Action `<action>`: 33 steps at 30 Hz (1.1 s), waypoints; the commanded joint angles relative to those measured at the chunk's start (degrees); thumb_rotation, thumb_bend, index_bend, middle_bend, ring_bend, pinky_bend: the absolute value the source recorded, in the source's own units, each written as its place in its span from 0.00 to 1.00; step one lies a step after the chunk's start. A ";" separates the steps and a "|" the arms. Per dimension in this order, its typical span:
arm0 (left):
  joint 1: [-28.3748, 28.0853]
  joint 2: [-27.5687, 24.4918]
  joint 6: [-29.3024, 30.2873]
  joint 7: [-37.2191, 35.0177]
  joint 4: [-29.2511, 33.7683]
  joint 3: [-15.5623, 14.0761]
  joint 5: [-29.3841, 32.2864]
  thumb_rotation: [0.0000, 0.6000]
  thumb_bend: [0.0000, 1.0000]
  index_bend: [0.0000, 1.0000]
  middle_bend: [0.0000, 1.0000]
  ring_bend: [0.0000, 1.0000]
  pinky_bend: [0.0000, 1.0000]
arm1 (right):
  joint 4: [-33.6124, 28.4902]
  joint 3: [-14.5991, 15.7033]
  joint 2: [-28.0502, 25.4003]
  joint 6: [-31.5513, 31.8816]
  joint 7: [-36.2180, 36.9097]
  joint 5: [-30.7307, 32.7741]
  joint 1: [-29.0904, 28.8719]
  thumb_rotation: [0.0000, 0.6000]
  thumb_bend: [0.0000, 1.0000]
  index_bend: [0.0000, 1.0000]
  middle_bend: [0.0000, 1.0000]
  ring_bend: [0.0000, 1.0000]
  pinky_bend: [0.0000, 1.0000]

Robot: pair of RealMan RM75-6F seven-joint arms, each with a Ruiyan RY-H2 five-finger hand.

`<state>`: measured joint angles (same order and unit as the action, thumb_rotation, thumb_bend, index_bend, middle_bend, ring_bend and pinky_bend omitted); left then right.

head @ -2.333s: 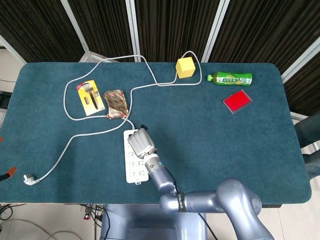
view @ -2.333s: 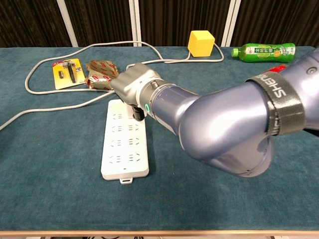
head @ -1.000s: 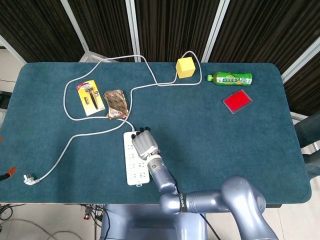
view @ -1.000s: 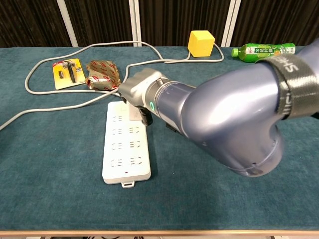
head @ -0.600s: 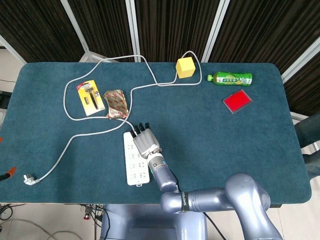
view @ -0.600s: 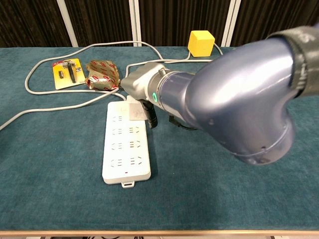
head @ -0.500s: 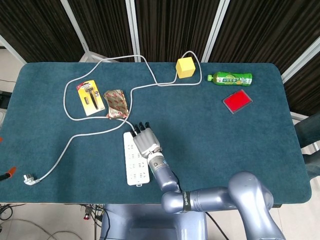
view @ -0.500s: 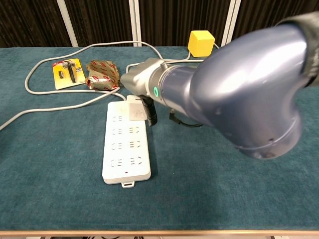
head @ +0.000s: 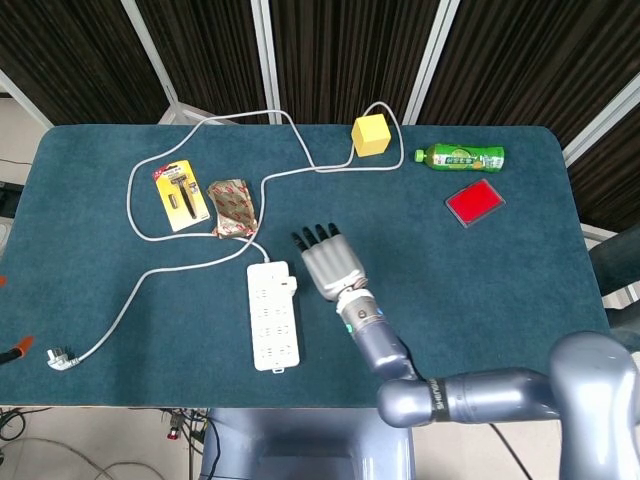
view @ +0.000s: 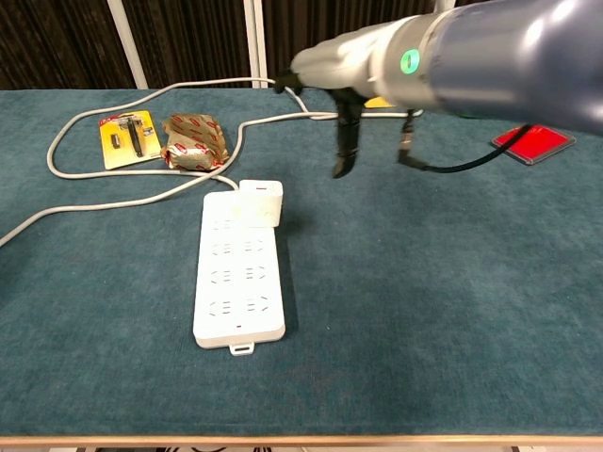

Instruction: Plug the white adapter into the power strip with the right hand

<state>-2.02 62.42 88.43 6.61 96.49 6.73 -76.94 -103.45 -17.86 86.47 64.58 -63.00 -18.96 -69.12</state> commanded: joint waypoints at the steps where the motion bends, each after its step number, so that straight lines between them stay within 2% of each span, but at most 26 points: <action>1: 0.07 0.02 0.12 0.03 0.07 -0.05 -0.09 1.00 0.10 0.22 0.00 0.00 0.00 | -1.23 0.99 -2.00 0.39 1.63 -0.80 1.20 1.00 0.22 0.13 0.29 0.24 0.14; 3: 0.08 0.03 0.13 0.03 0.03 0.03 0.08 1.00 0.10 0.22 0.00 0.00 0.00 | -1.81 1.48 -2.84 0.36 2.78 -2.04 1.78 1.00 0.23 0.14 0.39 0.33 0.19; 4: 0.07 0.03 0.06 0.07 0.02 0.09 0.28 1.00 0.10 0.22 0.00 0.00 0.00 | -2.31 1.80 -3.41 0.27 3.34 -2.43 2.09 1.00 0.26 0.14 0.45 0.39 0.25; 8: -0.04 0.05 -0.17 0.22 0.04 0.09 0.33 1.00 0.10 0.22 0.00 0.00 0.00 | -3.18 2.46 -4.28 0.88 5.69 -4.63 2.93 1.00 0.51 0.15 0.70 0.63 0.56; 10: -0.03 0.01 -0.15 0.16 0.05 0.03 0.18 1.00 0.10 0.22 0.00 0.00 0.00 | -3.51 2.91 -4.49 0.89 6.17 -4.94 3.09 1.00 0.60 0.17 0.78 0.70 0.66; 13: 0.02 -0.01 -0.07 0.01 0.03 0.09 0.23 1.00 0.10 0.22 0.00 0.00 0.00 | -4.30 3.55 -4.89 0.63 6.87 -4.89 3.20 1.00 0.71 0.18 0.84 0.76 0.75; 16: 0.00 0.00 -0.13 0.08 0.06 0.08 0.25 1.00 0.10 0.22 0.00 0.00 0.00 | -5.31 4.45 -5.09 0.95 7.07 -5.75 3.23 1.00 0.78 0.20 0.86 0.78 0.79; 19: -0.03 0.05 -0.19 0.26 0.02 -0.01 0.14 1.00 0.10 0.22 0.00 0.00 0.00 | -6.34 5.25 -5.07 1.36 7.04 -6.30 3.13 1.00 0.80 0.20 0.86 0.82 0.81; 26: -0.18 0.15 -0.51 0.54 0.02 -0.02 0.29 1.00 0.10 0.22 0.00 0.00 0.00 | -8.40 5.79 -5.09 -0.45 8.22 -4.86 2.37 1.00 0.81 0.20 0.86 0.83 0.81; 33: -0.20 0.16 -0.49 0.59 -0.02 0.01 0.30 1.00 0.10 0.22 0.00 0.00 0.00 | -7.72 5.80 -3.17 -0.42 9.52 -5.62 1.26 1.00 0.81 0.20 0.86 0.83 0.81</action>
<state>-2.22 62.58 87.94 7.20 96.48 6.74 -76.64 -111.37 -12.04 82.99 64.11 -53.64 -24.52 -67.64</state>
